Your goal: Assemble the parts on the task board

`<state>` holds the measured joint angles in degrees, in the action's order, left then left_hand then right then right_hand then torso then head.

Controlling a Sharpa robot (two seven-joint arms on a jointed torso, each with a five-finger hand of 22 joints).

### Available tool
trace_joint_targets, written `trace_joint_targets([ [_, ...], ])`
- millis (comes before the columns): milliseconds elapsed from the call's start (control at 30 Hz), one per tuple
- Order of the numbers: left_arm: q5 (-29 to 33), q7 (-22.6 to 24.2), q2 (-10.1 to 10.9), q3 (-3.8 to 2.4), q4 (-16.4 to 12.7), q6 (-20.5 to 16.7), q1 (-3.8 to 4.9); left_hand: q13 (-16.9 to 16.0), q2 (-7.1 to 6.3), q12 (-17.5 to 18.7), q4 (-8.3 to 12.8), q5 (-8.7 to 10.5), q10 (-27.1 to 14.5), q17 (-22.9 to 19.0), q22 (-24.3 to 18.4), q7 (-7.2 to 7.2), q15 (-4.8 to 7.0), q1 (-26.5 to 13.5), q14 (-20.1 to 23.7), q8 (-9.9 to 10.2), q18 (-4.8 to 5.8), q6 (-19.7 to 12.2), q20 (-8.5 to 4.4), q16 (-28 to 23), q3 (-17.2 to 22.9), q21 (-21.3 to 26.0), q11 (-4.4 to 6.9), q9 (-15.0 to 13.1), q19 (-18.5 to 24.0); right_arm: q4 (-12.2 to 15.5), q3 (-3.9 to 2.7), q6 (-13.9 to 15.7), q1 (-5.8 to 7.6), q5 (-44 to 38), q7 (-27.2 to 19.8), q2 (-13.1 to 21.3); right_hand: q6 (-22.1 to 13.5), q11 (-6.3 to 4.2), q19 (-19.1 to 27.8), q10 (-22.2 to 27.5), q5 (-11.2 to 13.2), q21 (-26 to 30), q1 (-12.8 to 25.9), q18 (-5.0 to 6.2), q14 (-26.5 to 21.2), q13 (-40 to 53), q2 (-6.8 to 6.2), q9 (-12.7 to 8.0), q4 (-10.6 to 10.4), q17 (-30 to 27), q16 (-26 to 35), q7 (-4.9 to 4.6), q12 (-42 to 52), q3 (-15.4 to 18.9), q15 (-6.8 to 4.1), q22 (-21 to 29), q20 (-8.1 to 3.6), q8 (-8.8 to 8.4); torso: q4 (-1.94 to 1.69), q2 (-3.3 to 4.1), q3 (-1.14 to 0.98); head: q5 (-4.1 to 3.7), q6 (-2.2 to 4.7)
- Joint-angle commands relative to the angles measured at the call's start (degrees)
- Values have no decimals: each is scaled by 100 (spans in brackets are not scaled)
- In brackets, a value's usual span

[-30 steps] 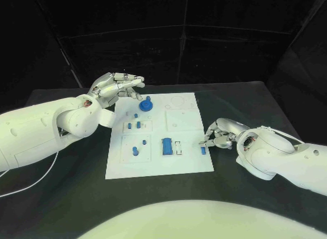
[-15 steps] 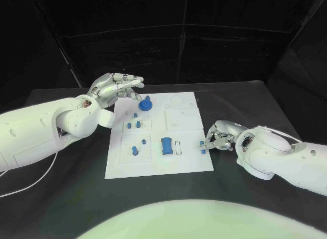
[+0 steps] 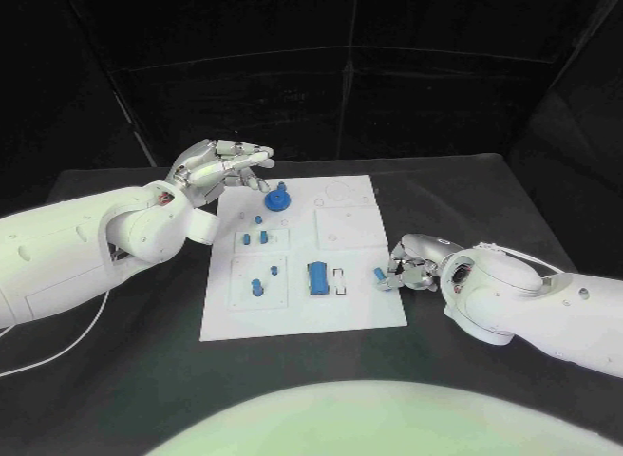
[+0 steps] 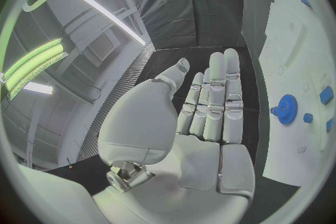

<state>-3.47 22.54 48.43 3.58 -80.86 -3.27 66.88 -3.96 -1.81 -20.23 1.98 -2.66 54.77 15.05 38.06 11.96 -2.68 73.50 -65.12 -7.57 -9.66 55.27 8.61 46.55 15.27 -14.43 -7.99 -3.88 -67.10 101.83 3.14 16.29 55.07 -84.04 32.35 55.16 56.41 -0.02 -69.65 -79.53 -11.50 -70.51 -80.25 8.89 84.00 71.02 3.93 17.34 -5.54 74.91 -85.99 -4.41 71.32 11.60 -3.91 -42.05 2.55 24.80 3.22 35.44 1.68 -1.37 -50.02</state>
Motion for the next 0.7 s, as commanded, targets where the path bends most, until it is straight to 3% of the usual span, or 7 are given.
trace_joint_targets([
  [33,13,22,1,-2,-12,79,8,-6,20,-31,-11,-16,-34,7,-7,-3,-37,-20,-21,-30,-67,-49,5,-19,-9,36,13,3,-41,-52,9,-112,-13,-187,17,-43,3,-50,-10,-2,93,-7,-232,-90,414,4,121,16,115,547,15,49,15,-108,-33,-4,-37,-24,-7,1,1,4,2],
  [300,13,19,9,-1,-21,78,8,-6,20,-31,-11,-16,-34,7,-7,-3,-37,-20,-21,-30,-67,-49,5,-19,-9,36,13,3,-41,-152,8,-129,-19,-363,37,-153,15,-55,-28,17,127,-24,-504,-100,419,10,196,23,379,574,6,47,-10,-453,-38,-52,-48,-104,-9,-2,-1,13,2],
  [500,13,17,10,-1,-25,81,8,-6,20,-31,-11,-16,-34,7,-7,-3,-37,-20,-21,-30,-67,-49,5,-19,-9,36,13,3,-41,-133,8,-51,-20,-360,27,-178,15,-46,-25,43,-173,-29,-522,-100,418,-1,212,21,519,574,10,26,-50,-800,-29,-60,-46,-188,-15,0,-7,25,10],
  [600,13,13,8,-1,-22,86,8,-6,20,-31,-11,-16,-34,7,-7,-3,-37,-20,-21,-30,-67,-49,5,-19,-9,36,13,3,-42,-68,7,158,-19,-242,-230,-149,30,-42,-53,-28,-640,-66,-349,-107,431,112,106,42,543,629,-16,17,56,-1084,-22,-131,-42,-226,-15,-4,-7,42,18],
  [700,13,8,2,-1,-20,92,8,-7,23,-41,-18,-17,-44,14,-25,-2,-39,-24,-21,-36,-67,-57,7,-22,-20,48,12,2,-50,34,6,447,-18,-85,-476,-120,47,-45,-91,-108,-725,-121,-107,-117,445,240,-60,73,530,692,-46,32,184,-1427,-26,-227,-40,-264,-14,-4,-8,43,22],
])
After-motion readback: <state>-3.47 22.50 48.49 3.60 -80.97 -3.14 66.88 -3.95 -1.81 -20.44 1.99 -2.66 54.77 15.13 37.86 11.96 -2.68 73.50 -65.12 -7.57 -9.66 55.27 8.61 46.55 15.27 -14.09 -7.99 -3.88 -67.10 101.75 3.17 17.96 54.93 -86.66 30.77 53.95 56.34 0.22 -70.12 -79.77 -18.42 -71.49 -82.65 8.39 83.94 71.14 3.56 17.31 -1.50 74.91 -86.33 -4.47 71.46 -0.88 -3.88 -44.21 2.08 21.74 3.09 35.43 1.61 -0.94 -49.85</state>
